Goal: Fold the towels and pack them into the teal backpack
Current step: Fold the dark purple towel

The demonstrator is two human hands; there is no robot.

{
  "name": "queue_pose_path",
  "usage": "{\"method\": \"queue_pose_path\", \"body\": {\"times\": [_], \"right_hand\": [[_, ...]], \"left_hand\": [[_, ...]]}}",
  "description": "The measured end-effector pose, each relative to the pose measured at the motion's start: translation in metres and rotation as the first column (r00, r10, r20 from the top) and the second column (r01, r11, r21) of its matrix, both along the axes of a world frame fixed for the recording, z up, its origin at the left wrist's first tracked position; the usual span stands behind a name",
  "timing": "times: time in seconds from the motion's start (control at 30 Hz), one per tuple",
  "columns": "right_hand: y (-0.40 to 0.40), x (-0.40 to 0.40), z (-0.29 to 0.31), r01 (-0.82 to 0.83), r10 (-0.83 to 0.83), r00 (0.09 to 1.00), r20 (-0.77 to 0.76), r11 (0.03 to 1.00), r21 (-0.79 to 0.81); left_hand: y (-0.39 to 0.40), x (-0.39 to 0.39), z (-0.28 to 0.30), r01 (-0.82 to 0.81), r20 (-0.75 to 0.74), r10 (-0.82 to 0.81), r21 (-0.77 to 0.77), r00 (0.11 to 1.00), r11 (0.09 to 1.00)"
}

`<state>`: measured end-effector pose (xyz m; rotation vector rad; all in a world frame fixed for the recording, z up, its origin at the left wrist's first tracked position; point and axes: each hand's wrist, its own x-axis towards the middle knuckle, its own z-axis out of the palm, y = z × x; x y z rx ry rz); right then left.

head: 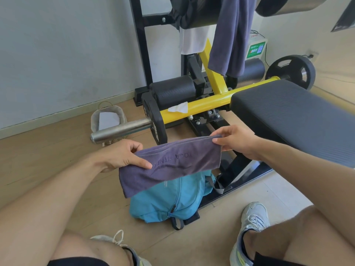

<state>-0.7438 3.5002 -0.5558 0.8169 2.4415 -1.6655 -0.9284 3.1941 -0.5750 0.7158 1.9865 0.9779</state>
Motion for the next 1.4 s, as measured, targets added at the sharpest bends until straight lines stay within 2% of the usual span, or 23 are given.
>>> {"method": "queue_pose_path", "body": {"times": [0.07, 0.13, 0.27, 0.4, 0.5, 0.6, 0.7, 0.77, 0.8, 0.83, 0.93, 1.0, 1.13, 1.17, 1.27, 1.4], "right_hand": [[0.009, 0.000, -0.004, 0.037, -0.043, 0.998, 0.048, 0.993, 0.111], [0.011, 0.001, -0.005, 0.008, -0.034, 0.992, 0.118, 0.976, 0.218], [0.003, -0.002, -0.004, -0.039, 0.000, 0.991, 0.137, 0.960, 0.278], [0.000, -0.010, -0.003, 0.034, -0.040, 0.999, 0.015, 0.955, 0.294], [0.001, -0.011, -0.002, 0.017, -0.017, 1.000, -0.003, 0.956, 0.294], [0.003, -0.011, -0.009, 0.000, 0.000, 1.000, -0.003, 0.986, 0.164], [0.006, -0.009, -0.018, -0.019, 0.016, 1.000, 0.019, 0.986, 0.165], [0.010, -0.009, -0.019, 0.027, -0.024, 0.999, -0.022, 0.989, 0.145], [0.012, -0.009, -0.017, 0.061, -0.057, 0.998, -0.040, 0.991, 0.119], [0.013, -0.008, -0.015, 0.098, -0.093, 0.994, -0.053, 0.991, 0.096], [0.018, -0.007, -0.014, 0.133, -0.133, 0.991, -0.018, 0.990, 0.049], [0.019, -0.006, -0.014, 0.086, -0.085, 0.996, 0.034, 0.996, -0.035], [0.025, 0.003, -0.006, 0.035, -0.021, 0.998, 0.053, 0.960, -0.277], [0.026, 0.004, -0.007, 0.055, -0.039, 0.997, 0.066, 0.961, -0.271], [0.023, 0.000, -0.019, 0.135, -0.122, 0.985, 0.122, 0.986, -0.102], [0.011, -0.010, -0.020, 0.215, -0.214, 0.974, 0.074, 0.977, 0.001]], "left_hand": [[-0.001, -0.004, -0.003, 0.000, -0.078, -0.002, -0.021, 0.997, 1.000], [0.000, -0.009, -0.006, -0.071, -0.134, 0.072, 0.013, 0.988, 0.997], [0.006, -0.008, -0.007, -0.187, -0.197, 0.193, 0.051, 0.961, 0.981], [0.008, -0.006, -0.006, -0.304, -0.165, 0.309, 0.051, 0.937, 0.951], [0.006, -0.006, -0.005, -0.368, -0.122, 0.367, 0.019, 0.922, 0.930], [0.001, -0.008, -0.003, -0.403, -0.088, 0.401, -0.010, 0.912, 0.915], [-0.002, -0.011, -0.001, -0.438, -0.169, 0.424, -0.055, 0.890, 0.897], [-0.001, -0.012, 0.001, -0.439, -0.246, 0.412, -0.064, 0.877, 0.896], [0.000, -0.013, 0.001, -0.451, -0.225, 0.434, -0.030, 0.873, 0.892], [0.001, -0.012, 0.001, -0.478, -0.120, 0.478, 0.031, 0.870, 0.878], [0.005, -0.009, -0.002, -0.595, 0.322, 0.523, 0.190, 0.789, 0.781], [0.006, -0.009, -0.007, -0.623, 0.425, 0.507, 0.196, 0.750, 0.757], [-0.003, -0.015, -0.014, -0.589, 0.419, 0.498, 0.118, 0.760, 0.799], [-0.004, -0.014, -0.015, -0.567, 0.395, 0.499, 0.069, 0.771, 0.821], [0.000, -0.007, -0.016, -0.505, 0.314, 0.495, -0.054, 0.810, 0.861], [0.011, 0.001, -0.013, -0.541, 0.246, 0.534, -0.047, 0.809, 0.840]]}}
